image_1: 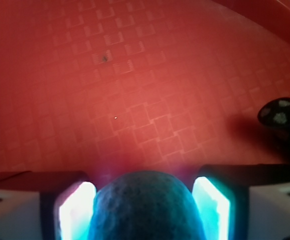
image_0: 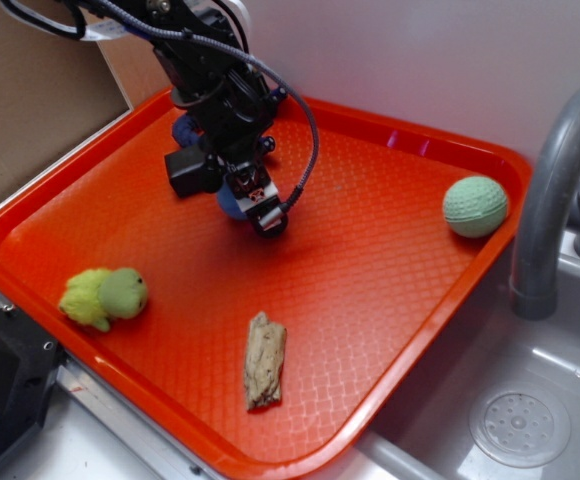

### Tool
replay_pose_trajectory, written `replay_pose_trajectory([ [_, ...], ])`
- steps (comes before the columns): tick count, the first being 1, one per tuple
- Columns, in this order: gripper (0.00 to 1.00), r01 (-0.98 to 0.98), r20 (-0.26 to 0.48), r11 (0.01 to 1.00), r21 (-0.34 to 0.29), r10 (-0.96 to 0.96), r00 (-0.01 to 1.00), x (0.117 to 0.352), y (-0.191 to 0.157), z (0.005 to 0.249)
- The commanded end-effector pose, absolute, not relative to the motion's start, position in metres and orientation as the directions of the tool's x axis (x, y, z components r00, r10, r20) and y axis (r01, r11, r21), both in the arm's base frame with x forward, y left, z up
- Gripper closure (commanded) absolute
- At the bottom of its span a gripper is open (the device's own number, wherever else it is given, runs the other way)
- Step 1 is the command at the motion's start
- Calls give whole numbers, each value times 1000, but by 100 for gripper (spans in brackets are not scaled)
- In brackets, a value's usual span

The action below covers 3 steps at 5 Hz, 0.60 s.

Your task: Grab the blue ball.

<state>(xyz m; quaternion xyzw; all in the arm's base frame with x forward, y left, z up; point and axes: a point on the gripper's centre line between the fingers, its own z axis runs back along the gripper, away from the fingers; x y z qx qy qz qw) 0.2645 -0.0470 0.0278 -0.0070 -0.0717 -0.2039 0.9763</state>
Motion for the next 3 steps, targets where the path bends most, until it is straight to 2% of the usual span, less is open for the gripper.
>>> replay_pose_trajectory([
  [1, 100, 300, 100, 938, 172, -319, 942, 247, -54, 102],
  [2, 100, 121, 118, 991, 58, -127, 985, 228, -24, 151],
  [3, 100, 88, 81, 994, -65, -83, 993, 230, -2, 199],
])
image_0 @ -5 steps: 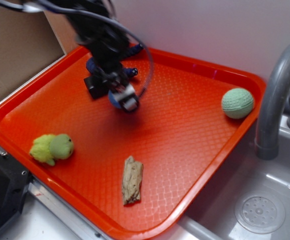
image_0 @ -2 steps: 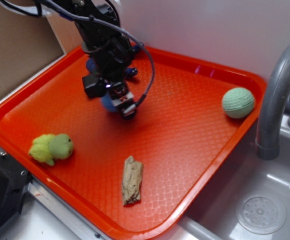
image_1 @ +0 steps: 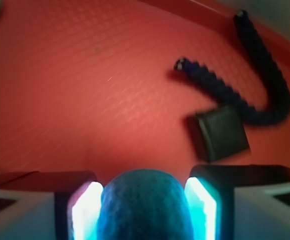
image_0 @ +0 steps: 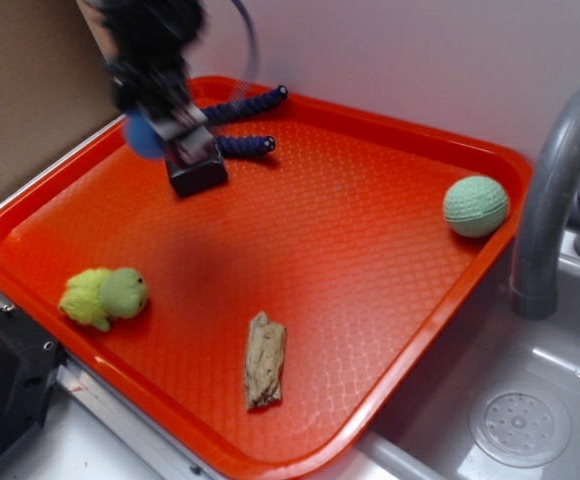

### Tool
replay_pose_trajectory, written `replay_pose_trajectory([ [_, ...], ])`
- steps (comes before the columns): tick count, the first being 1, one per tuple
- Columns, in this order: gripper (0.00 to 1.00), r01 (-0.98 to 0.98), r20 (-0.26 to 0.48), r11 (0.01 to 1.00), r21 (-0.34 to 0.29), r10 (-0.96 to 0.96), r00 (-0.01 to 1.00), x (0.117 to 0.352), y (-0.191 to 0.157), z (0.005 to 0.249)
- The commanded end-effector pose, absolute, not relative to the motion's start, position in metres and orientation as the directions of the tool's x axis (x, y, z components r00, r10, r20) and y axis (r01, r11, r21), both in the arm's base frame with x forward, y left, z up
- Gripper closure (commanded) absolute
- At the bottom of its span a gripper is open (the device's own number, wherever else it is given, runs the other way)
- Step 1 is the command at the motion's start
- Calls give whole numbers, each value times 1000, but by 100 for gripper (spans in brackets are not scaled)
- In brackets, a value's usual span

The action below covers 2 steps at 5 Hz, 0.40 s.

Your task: Grab the blue ball.

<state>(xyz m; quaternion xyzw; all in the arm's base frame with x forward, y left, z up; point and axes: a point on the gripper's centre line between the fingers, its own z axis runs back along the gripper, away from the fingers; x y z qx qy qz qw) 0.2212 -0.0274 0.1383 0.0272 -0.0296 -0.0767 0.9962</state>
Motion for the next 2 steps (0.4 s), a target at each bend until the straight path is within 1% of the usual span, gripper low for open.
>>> replay_pose_trajectory([
  [1, 100, 103, 97, 988, -117, -92, 991, 221, 3, 245],
  [2, 100, 92, 110, 993, -70, -84, 990, 223, 1, 233],
])
